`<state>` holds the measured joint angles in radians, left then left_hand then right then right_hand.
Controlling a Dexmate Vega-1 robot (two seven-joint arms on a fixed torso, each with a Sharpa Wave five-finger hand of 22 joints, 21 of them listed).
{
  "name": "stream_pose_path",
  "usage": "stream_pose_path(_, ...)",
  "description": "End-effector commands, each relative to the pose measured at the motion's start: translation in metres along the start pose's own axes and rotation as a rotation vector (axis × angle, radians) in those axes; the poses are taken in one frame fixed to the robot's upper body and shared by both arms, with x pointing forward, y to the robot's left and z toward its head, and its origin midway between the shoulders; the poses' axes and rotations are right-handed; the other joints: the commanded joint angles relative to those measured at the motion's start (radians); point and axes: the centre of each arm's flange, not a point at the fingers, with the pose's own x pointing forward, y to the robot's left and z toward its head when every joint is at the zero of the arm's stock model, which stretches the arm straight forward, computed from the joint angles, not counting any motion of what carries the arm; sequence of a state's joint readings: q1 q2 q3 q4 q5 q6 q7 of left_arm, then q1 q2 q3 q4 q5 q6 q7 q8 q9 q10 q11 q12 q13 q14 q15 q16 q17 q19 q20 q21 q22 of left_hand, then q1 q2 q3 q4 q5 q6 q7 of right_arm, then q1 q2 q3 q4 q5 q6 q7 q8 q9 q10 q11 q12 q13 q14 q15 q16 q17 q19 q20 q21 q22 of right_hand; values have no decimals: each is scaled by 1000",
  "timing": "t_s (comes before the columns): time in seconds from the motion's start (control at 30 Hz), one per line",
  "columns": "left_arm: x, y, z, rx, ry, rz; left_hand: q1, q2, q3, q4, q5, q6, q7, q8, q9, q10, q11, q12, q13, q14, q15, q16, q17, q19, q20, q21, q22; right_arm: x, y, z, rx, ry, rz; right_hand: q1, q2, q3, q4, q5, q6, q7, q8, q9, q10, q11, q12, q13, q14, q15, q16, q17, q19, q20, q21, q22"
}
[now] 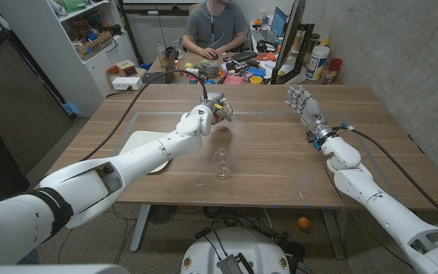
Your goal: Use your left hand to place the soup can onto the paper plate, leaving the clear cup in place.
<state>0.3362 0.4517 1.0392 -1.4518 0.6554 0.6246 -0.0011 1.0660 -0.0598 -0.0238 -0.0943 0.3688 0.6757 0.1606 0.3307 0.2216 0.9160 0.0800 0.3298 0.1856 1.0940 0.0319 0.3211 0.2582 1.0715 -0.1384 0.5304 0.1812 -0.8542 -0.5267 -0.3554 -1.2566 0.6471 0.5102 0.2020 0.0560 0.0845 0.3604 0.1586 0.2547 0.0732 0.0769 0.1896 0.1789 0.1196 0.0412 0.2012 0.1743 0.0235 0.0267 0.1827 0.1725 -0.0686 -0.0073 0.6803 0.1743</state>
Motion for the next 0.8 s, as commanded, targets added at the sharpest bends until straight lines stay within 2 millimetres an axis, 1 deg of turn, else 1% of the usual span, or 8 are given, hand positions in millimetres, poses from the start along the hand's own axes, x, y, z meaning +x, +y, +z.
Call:
stream_pose_path(0.03, -6, 40, 1, 33, 2, 88, 166, 174, -1, -7, -1, 320, -106, 4, 4, 290, -286, -4, 4, 287, -263, 16, 3, 29, -31, -1, 3, -3, -3, 0, 3, -6, -1, -1, 57, 10, -1, -6, 7, 2, -1, 2, 11, 2, -1, 3, 5, 1, -2, -1, 0, -6, -4, 3)
stream_pose_path(0.2, -12, 53, 2, 45, -8, 113, 169, 175, -1, -8, -2, 323, -109, 3, 5, 292, -286, -6, 4, 288, -263, 16, 4, 30, -31, -1, 3, -4, -4, 2, 1, -10, 0, -1, 57, 10, -1, -7, 5, 3, -2, 2, 11, 2, -1, 3, 5, 1, -2, -1, 1, -6, -6, 4)
stream_pose_path(0.37, -22, 61, 1, 56, -9, 124, 171, 177, -2, -8, -3, 324, -111, 2, 6, 294, -287, -8, 4, 288, -263, 17, 5, 30, -31, -1, 3, -5, -4, 3, 0, -11, 1, -1, 57, 10, -1, -7, 7, 3, -2, 2, 12, 3, -1, 3, 6, 1, -2, -1, 1, -6, -8, 4)
stream_pose_path(0.6, -41, 69, -6, 55, 9, 131, 169, 177, -4, -6, -4, 324, -109, 0, 7, 296, -286, -10, 4, 288, -263, 17, 6, 30, -31, -1, 3, -6, -2, 4, -2, -14, 10, -1, 57, 10, -1, -7, 7, 3, -2, 2, 13, 3, 0, 3, 6, 0, -2, -1, 2, -6, -11, 4)
stream_pose_path(0.8, -59, 72, -17, 45, 33, 128, 166, 177, -7, -3, -5, 323, -109, -2, 8, 296, -286, -13, 4, 289, -262, 17, 7, 31, -30, -1, 3, -5, 3, 5, 2, -13, 20, -1, 57, 11, -1, -7, 9, 2, -1, 2, 13, 1, -1, 3, 6, 1, -2, -1, 3, -6, -13, 4)
